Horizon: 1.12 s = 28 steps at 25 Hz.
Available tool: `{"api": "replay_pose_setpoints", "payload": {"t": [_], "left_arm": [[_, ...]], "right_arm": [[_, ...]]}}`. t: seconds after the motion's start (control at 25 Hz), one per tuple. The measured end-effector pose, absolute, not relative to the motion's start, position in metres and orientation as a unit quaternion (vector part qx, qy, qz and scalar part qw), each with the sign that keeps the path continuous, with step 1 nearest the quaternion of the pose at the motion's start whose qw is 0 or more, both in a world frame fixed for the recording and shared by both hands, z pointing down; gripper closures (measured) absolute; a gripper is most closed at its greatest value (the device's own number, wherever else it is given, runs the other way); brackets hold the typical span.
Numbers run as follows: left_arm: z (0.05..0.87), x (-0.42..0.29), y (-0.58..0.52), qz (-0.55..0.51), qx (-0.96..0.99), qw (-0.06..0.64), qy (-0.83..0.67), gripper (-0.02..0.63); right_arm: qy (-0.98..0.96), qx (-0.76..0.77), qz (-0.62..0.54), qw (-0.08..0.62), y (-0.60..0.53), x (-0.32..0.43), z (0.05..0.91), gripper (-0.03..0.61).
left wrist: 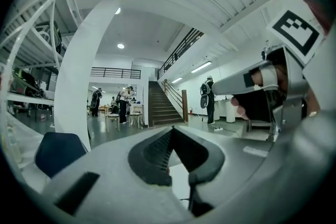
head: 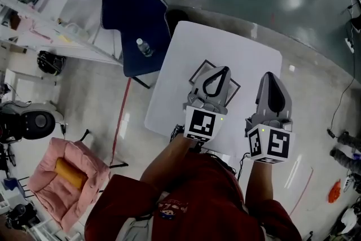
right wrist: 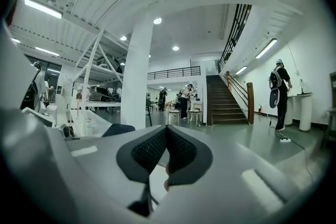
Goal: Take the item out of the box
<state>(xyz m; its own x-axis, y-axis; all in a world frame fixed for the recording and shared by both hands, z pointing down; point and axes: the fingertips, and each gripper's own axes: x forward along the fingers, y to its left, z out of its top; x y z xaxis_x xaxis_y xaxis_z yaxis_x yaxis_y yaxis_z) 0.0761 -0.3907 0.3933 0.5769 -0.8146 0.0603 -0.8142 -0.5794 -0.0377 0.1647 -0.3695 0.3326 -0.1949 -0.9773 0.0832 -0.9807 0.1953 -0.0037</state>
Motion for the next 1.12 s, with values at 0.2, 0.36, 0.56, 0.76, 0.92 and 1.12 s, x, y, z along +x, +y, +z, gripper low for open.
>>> {"api": "replay_pose_setpoints", "payload": {"t": [0.2,0.36,0.56,0.76,0.92,1.12], "left_arm": [[0.428,0.077,-0.395,-0.071,-0.889,-0.013,0.452,0.612],[0.457,0.076,-0.396,-0.087,-0.889,-0.031,0.448,0.612],[0.492,0.078,-0.400,-0.120,-0.890,-0.045,0.438,0.609],[0.533,0.076,-0.405,-0.173,-0.889,-0.062,0.420,0.589],[0.562,0.078,-0.404,-0.215,-0.890,-0.064,0.398,0.575],[0.590,0.086,-0.404,-0.259,-0.889,-0.066,0.371,0.549]], "right_arm": [[-0.773,0.633,0.032,0.039,-0.374,0.163,0.339,0.577],[-0.769,0.636,0.042,0.044,-0.374,0.163,0.350,0.577],[-0.766,0.639,0.047,0.048,-0.379,0.163,0.357,0.577],[-0.763,0.642,0.052,0.055,-0.388,0.162,0.362,0.577],[-0.760,0.645,0.057,0.057,-0.391,0.162,0.369,0.577],[-0.757,0.648,0.062,0.063,-0.394,0.166,0.377,0.577]]}}
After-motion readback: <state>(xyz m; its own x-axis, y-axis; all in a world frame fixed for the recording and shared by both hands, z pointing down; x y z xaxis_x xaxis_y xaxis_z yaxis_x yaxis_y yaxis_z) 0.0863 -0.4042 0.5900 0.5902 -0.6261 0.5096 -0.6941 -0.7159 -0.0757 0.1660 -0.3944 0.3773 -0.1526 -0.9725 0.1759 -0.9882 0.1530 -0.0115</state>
